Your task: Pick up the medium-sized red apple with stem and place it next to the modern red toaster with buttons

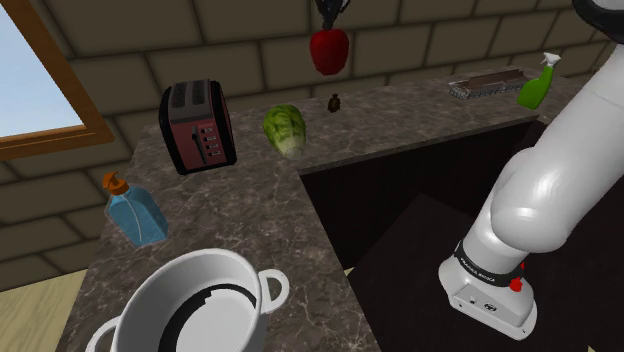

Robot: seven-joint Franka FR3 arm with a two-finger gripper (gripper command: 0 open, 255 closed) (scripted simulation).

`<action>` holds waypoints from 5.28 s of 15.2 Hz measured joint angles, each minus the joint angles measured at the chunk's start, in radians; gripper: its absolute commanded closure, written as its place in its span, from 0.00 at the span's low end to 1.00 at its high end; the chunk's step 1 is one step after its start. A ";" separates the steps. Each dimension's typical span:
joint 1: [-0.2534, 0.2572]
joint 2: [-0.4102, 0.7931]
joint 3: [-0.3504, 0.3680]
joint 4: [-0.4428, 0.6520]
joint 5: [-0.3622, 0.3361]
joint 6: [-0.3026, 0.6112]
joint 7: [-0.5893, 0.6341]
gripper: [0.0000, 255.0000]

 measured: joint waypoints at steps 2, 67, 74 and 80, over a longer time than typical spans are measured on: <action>0.019 0.034 0.027 0.039 -0.009 -0.008 0.048 1.00; 0.207 0.454 0.161 -0.044 -0.166 0.445 0.506 1.00; 0.208 0.489 0.155 -0.090 -0.180 0.526 0.528 1.00; 0.210 0.503 0.153 -0.109 -0.188 0.558 0.540 1.00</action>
